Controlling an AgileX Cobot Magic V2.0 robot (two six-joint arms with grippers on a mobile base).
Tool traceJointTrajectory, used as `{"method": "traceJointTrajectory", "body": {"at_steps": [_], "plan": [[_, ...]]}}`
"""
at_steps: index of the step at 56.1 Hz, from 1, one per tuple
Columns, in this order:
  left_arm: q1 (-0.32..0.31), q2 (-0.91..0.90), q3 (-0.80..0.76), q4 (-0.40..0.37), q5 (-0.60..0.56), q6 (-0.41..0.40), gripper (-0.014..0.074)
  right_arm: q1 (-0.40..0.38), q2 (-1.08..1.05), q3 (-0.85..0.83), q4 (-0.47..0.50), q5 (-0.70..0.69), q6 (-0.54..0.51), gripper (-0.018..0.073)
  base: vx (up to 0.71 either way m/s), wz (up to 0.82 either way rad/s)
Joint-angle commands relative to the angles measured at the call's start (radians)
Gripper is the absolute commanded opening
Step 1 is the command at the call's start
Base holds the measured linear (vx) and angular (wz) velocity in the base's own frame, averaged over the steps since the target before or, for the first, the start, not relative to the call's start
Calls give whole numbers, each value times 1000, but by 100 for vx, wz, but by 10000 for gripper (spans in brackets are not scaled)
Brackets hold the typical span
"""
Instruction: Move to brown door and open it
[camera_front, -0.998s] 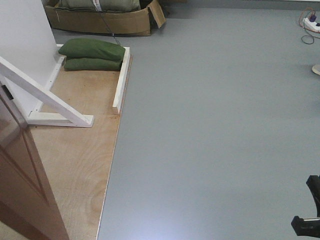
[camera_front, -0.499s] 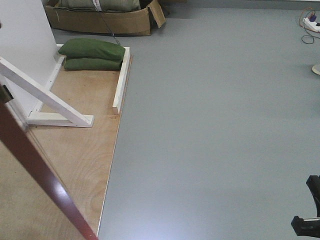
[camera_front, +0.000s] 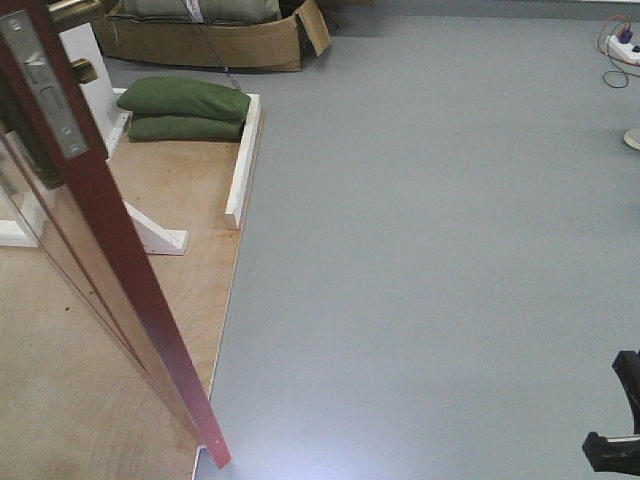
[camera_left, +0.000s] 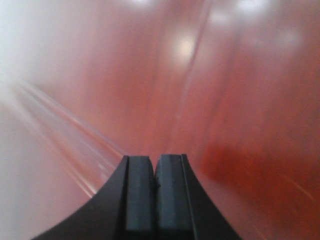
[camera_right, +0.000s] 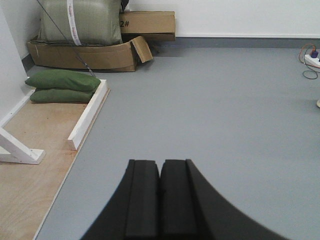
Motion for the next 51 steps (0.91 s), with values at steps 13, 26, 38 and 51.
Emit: {"method": "traceJointTrajectory", "body": {"at_steps": [13, 26, 38, 51], "plan": [[-95, 13, -25, -5, -118, 11, 21, -1, -6, 4, -3, -76, -6, 0, 0, 0], [-153, 53, -25, -5, -209, 31, 21, -1, -6, 4, -3, -76, -6, 0, 0, 0], [-196, 77, -25, -6, -261, 31, 21, -1, -6, 4, -3, -76, -6, 0, 0, 0], [-198, 101, -25, -7, -263, 31, 21, -1, -6, 4, -3, -76, -6, 0, 0, 0]]}}
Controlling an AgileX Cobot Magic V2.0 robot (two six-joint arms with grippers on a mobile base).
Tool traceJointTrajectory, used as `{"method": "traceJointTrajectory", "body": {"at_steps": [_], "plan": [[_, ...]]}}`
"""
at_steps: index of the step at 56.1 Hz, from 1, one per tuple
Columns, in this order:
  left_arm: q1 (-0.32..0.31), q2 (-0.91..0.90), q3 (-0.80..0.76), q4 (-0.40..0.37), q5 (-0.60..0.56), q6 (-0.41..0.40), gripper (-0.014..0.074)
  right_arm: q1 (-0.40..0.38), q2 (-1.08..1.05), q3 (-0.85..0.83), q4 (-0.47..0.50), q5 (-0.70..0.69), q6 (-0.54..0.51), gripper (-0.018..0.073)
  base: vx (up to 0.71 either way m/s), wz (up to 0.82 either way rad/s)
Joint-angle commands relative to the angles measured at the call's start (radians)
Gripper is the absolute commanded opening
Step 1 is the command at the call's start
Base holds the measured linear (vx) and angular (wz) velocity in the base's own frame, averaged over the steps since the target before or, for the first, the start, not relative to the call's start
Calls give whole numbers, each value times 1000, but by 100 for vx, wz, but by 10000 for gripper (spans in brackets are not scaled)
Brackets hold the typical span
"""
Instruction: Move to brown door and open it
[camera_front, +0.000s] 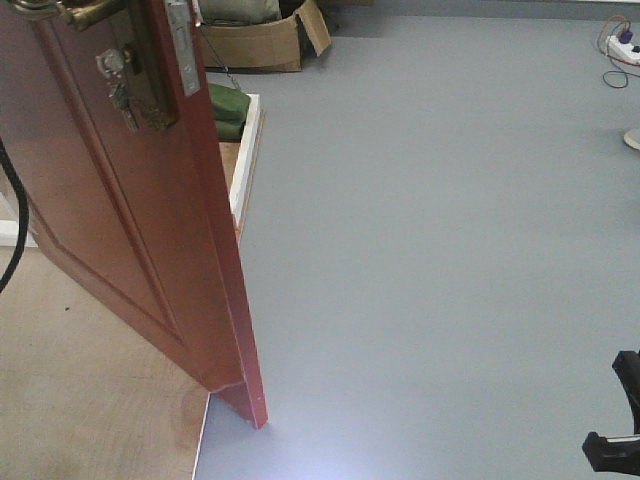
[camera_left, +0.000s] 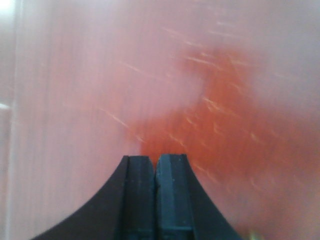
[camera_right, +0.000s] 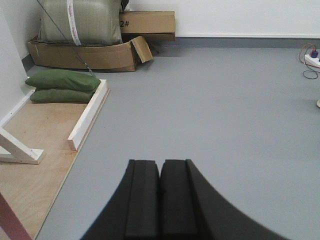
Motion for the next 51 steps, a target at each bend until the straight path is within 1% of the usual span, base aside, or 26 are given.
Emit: {"method": "traceJointTrajectory", "body": {"at_steps": [1, 51], "plan": [[-3, -20, -25, -29, -33, -1, 21, -1, -6, 4, -3, -76, -6, 0, 0, 0], [-3, -18, -25, -29, -33, -1, 21, -1, -6, 4, -3, -76, -6, 0, 0, 0]]}}
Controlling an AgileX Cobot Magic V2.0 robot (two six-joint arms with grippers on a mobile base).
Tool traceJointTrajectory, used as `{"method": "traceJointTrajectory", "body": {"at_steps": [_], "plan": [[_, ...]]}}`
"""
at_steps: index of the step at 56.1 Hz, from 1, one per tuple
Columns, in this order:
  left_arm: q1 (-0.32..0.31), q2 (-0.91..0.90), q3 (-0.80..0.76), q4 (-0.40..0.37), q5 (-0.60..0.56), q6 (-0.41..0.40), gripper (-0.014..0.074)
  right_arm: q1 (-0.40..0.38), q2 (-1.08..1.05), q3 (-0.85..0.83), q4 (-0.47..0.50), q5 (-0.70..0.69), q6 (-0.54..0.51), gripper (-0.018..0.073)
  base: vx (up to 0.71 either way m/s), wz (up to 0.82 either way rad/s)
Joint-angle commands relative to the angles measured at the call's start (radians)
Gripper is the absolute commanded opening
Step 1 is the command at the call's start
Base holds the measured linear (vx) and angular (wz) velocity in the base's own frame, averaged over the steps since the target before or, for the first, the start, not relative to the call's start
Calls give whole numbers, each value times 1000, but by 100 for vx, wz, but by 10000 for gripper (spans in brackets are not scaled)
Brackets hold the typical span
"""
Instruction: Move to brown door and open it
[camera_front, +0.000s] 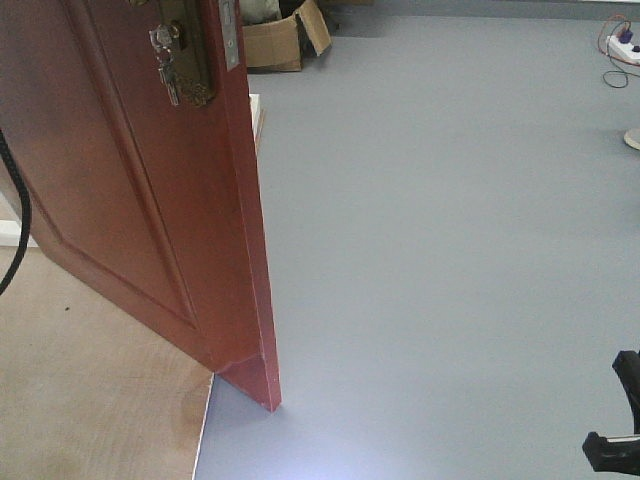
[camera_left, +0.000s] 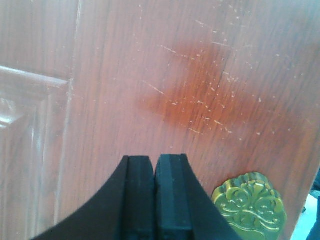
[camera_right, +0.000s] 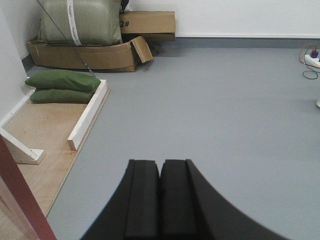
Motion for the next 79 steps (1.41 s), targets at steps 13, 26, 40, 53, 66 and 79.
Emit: {"method": "traceJointTrajectory", "body": {"at_steps": [13, 26, 40, 53, 66, 79], "plan": [[-3, -31, -25, -29, -34, -1, 21, -1, -6, 4, -3, -76, -6, 0, 0, 0], [-3, -31, -25, -29, -34, -1, 21, -1, -6, 4, -3, -76, -6, 0, 3, -1], [-3, -31, -25, -29, -34, -1, 21, -1, -6, 4, -3, -76, -6, 0, 7, -3], [-3, -30, -25, -29, -34, -1, 21, -1, -6, 4, -3, -76, -6, 0, 12, -3], [-3, -30, -25, -29, -34, -1, 21, -1, -6, 4, -3, -76, -6, 0, 13, -3], [-3, -30, -25, -29, -34, -1, 21, -1, -6, 4, -3, -76, -6, 0, 15, -7]]}}
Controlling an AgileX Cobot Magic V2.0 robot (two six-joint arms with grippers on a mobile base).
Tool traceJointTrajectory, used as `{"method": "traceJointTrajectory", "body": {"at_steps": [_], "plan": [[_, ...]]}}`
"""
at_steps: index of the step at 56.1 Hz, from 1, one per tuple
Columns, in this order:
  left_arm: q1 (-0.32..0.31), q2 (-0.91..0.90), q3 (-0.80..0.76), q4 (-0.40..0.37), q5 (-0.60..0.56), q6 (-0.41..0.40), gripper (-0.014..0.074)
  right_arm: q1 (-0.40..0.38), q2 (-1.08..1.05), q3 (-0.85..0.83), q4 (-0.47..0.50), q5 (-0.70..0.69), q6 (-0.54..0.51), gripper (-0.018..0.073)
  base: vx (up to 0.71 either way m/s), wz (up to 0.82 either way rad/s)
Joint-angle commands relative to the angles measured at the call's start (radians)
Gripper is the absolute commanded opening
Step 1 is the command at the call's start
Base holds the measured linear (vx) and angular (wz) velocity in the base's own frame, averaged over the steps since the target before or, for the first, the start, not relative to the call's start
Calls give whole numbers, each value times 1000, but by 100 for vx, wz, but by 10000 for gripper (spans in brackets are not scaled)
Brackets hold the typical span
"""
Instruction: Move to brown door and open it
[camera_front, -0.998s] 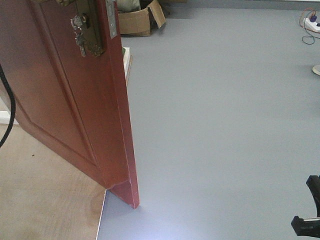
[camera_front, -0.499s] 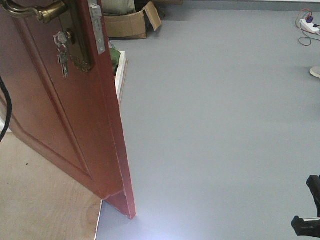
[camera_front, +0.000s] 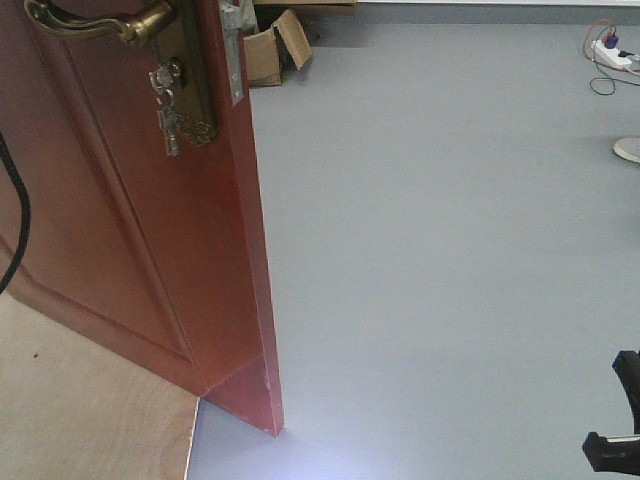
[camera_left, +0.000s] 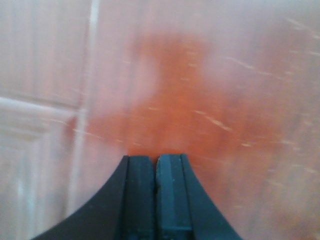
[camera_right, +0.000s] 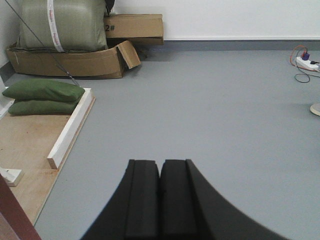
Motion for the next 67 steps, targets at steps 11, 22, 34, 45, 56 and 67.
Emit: {"method": "traceJointTrajectory", "body": {"at_steps": [11, 22, 34, 45, 56, 67], "plan": [[-6, -26, -30, -32, -24, -2, 21, -1, -6, 4, -3, -76, -6, 0, 16, -6], [-6, -26, -30, -32, -24, -2, 21, -1, -6, 4, -3, -76, -6, 0, 19, -1], [-6, -26, -30, -32, -24, -2, 21, -1, -6, 4, -3, -76, -6, 0, 22, 3], [-6, -24, -30, -32, -24, -2, 21, -1, -6, 4, -3, -76, -6, 0, 25, 6], [-6, -21, -30, -32, -24, -2, 21, -1, -6, 4, -3, -76, -6, 0, 24, 9], [-6, -12, -30, -32, -24, -2, 21, -1, -6, 4, -3, -76, -6, 0, 18, 9]]}}
